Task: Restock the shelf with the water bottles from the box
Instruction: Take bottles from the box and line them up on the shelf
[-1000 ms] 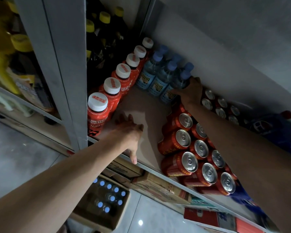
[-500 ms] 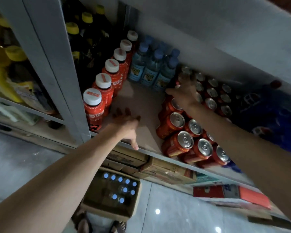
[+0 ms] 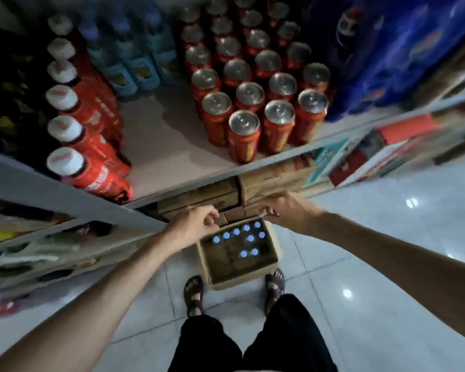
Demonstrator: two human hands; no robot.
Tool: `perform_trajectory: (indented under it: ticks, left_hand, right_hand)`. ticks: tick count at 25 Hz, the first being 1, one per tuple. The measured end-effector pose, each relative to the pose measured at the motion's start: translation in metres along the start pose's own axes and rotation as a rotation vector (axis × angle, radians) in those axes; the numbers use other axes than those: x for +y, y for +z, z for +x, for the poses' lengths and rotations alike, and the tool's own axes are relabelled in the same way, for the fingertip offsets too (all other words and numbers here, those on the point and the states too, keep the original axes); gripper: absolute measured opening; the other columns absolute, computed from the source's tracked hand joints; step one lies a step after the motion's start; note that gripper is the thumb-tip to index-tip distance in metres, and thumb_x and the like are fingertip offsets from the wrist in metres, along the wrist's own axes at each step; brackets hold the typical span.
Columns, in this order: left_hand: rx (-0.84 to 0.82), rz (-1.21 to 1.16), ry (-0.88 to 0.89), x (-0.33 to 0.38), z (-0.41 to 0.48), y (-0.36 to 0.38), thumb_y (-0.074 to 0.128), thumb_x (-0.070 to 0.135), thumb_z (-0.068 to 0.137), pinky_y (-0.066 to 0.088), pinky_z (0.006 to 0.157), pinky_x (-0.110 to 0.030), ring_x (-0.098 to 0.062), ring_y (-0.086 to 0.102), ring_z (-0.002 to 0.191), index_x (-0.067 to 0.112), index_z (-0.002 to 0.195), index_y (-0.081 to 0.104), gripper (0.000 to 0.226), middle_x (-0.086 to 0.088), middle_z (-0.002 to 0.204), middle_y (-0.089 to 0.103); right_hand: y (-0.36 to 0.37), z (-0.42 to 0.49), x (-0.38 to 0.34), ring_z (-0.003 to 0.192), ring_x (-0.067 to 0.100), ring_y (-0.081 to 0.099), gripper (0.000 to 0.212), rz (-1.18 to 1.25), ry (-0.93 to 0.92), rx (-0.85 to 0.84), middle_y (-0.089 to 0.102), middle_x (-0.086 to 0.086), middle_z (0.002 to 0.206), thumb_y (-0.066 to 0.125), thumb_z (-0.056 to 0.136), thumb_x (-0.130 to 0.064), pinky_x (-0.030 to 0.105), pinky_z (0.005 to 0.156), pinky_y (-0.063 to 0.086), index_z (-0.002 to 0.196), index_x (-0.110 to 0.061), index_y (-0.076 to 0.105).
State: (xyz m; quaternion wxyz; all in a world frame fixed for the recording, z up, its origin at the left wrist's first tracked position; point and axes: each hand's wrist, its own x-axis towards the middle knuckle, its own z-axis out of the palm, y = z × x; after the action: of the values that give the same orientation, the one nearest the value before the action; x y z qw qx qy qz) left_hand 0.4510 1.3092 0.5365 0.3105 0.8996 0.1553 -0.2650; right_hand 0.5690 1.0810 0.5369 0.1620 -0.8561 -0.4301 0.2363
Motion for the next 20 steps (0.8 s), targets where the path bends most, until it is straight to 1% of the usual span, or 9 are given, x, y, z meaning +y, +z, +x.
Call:
perform_trajectory:
  ticks: [1, 3, 6, 8, 11, 13, 16, 18, 20]
  left_hand:
    - [-0.128, -0.014, -0.046, -0.014, 0.011, 0.015, 0.072, 0.031, 0.082, 0.048, 0.077, -0.028, -0.017, 0.067, 0.093, 0.022, 0.108, 0.065, 0.028, 0.008, 0.092, 0.067]
    - [-0.264, -0.046, -0.141, -0.046, 0.038, 0.048, 0.073, 0.027, 0.082, 0.046, 0.079, -0.026, -0.018, 0.064, 0.094, 0.015, 0.115, 0.064, 0.036, 0.0, 0.1, 0.066]
    - [-0.257, -0.163, -0.287, -0.09, 0.073, 0.091, 0.069, 0.023, 0.086, 0.042, 0.081, -0.025, -0.024, 0.059, 0.106, 0.009, 0.125, 0.057, 0.044, -0.01, 0.118, 0.062]
    - [-0.277, -0.217, -0.401, -0.12, 0.098, 0.131, 0.067, 0.022, 0.088, 0.043, 0.094, -0.033, -0.03, 0.053, 0.118, 0.008, 0.136, 0.047, 0.054, -0.015, 0.127, 0.056]
    - [-0.312, -0.217, -0.505, -0.162, 0.13, 0.2, 0.068, 0.019, 0.086, 0.039, 0.103, -0.039, -0.035, 0.047, 0.126, 0.006, 0.143, 0.036, 0.067, -0.02, 0.137, 0.049]
    - [-0.301, -0.209, -0.554, -0.193, 0.151, 0.241, 0.072, 0.023, 0.079, 0.035, 0.106, -0.037, -0.032, 0.04, 0.133, 0.006, 0.147, 0.029, 0.083, -0.018, 0.146, 0.041]
    - [-0.252, -0.187, -0.623, -0.256, 0.203, 0.315, 0.067, 0.023, 0.087, 0.032, 0.113, -0.042, -0.032, 0.033, 0.139, 0.008, 0.154, 0.008, 0.091, -0.015, 0.156, 0.026]
    - [-0.219, -0.174, -0.645, -0.295, 0.236, 0.354, 0.063, 0.02, 0.09, 0.036, 0.11, -0.043, -0.034, 0.039, 0.134, 0.006, 0.153, 0.003, 0.088, -0.016, 0.154, 0.03]
    - [-0.154, -0.126, -0.61, -0.327, 0.263, 0.378, 0.061, 0.013, 0.091, 0.037, 0.104, -0.036, -0.033, 0.043, 0.13, 0.004, 0.152, 0.008, 0.081, -0.017, 0.148, 0.038]
  right_hand:
    - [0.025, -0.006, 0.009, 0.089, 0.027, 0.064, 0.022, 0.053, 0.127, -0.05, 0.067, 0.007, 0.105, 0.065, 0.089, -0.021, 0.026, 0.072, 0.047, 0.111, -0.015, 0.066]
    - [0.078, -0.013, 0.02, 0.094, 0.028, 0.063, 0.025, 0.15, 0.329, -0.095, 0.067, 0.01, 0.108, 0.064, 0.09, -0.022, 0.028, 0.069, 0.042, 0.112, -0.012, 0.064]
    - [0.166, -0.011, 0.032, 0.085, 0.025, 0.059, 0.019, 0.278, 0.463, -0.106, 0.065, 0.013, 0.098, 0.064, 0.088, -0.02, 0.025, 0.067, 0.037, 0.102, -0.007, 0.065]
    - [0.239, -0.002, 0.042, 0.08, 0.022, 0.059, 0.022, 0.387, 0.579, -0.09, 0.063, 0.007, 0.09, 0.063, 0.083, -0.028, 0.028, 0.067, 0.044, 0.1, -0.014, 0.064]
    - [0.345, 0.02, 0.068, 0.091, 0.03, 0.068, 0.032, 0.394, 0.658, -0.129, 0.067, 0.005, 0.101, 0.06, 0.078, -0.034, 0.041, 0.071, 0.057, 0.106, -0.019, 0.06]
    - [0.401, 0.037, 0.085, 0.095, 0.031, 0.067, 0.032, 0.283, 0.654, -0.14, 0.063, 0.008, 0.112, 0.057, 0.086, -0.025, 0.039, 0.073, 0.057, 0.116, -0.015, 0.059]
    - [0.498, 0.074, 0.117, 0.103, 0.03, 0.063, 0.039, 0.124, 0.512, -0.115, 0.049, 0.01, 0.13, 0.041, 0.096, -0.013, 0.039, 0.078, 0.055, 0.135, -0.012, 0.048]
    - [0.548, 0.105, 0.131, 0.11, 0.028, 0.058, 0.047, 0.092, 0.407, -0.066, 0.039, 0.009, 0.139, 0.038, 0.098, -0.014, 0.038, 0.08, 0.052, 0.146, -0.016, 0.036]
    - [0.581, 0.146, 0.143, 0.113, 0.026, 0.055, 0.051, 0.048, 0.308, -0.016, 0.036, 0.008, 0.14, 0.039, 0.098, -0.014, 0.034, 0.072, 0.045, 0.148, -0.02, 0.031]
